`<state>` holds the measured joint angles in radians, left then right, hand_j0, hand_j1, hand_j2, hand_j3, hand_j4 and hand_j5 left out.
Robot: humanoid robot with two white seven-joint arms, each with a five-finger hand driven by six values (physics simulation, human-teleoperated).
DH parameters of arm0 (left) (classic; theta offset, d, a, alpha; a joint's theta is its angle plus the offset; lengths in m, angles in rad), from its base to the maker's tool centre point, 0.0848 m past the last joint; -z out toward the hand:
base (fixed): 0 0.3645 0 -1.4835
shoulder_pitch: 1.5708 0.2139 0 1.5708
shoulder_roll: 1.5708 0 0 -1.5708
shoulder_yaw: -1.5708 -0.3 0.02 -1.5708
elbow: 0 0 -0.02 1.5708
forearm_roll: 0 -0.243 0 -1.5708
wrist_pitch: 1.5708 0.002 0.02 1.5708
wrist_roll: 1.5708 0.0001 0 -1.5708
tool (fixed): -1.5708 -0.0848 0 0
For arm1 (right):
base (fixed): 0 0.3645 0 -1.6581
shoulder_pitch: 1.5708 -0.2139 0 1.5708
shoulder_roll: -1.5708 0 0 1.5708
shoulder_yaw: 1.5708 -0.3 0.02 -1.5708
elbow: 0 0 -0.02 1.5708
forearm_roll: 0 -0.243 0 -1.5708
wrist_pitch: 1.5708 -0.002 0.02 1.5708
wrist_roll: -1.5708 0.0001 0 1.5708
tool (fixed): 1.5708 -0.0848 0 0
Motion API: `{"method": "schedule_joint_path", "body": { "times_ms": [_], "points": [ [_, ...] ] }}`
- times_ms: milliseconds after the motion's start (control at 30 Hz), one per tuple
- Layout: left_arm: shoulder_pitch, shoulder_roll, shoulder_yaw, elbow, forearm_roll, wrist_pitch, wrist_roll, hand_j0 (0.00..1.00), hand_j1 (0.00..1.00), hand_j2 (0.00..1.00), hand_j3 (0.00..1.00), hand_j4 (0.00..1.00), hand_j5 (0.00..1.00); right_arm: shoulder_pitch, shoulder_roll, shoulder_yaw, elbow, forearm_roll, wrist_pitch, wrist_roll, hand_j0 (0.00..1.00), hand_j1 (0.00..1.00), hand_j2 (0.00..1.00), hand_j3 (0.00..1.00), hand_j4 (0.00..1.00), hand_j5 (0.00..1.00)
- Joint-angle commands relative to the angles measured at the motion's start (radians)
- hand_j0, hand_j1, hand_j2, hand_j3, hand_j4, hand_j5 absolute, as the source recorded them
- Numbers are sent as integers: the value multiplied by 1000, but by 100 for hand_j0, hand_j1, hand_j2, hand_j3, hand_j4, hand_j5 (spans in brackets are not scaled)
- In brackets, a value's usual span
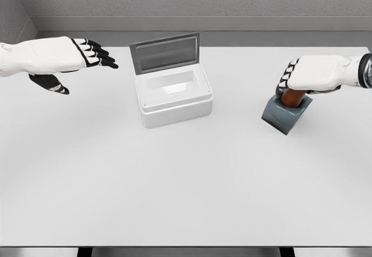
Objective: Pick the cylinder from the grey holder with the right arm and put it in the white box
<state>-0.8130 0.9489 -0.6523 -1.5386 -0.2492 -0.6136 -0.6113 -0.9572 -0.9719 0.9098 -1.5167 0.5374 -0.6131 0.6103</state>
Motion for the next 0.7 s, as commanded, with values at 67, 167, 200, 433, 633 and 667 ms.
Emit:
{"method": "schedule_joint_path", "body": {
  "times_ms": [67,167,200,433,633,667],
  "points": [
    [0,1,0,0,5,3,0,100,100,100,100,100,100,0,-1,0,-2,-5,2,1,58,58,58,58,58,58],
    [0,1,2,0,5,3,0,100,100,100,100,100,100,-2,-1,1,-3,-5,2,1,56,56,56,56,56,56],
    [-2,1,0,0,5,3,0,100,100,100,100,100,100,-2,-1,0,-7,-5,2,1,56,56,56,56,56,56],
    [-8,7,5,2,8,3,0,100,100,100,100,100,100,-34,-13,-2,-31,-10,2,1,53,53,53,53,53,53],
    [-2,8,5,2,8,3,0,100,100,100,100,100,100,-54,-28,-9,-68,-11,2,1,53,53,53,53,53,53],
    [-3,8,5,2,8,3,0,100,100,100,100,100,100,-57,-28,-8,-68,-11,2,1,53,53,53,53,53,53]
  ]
}}
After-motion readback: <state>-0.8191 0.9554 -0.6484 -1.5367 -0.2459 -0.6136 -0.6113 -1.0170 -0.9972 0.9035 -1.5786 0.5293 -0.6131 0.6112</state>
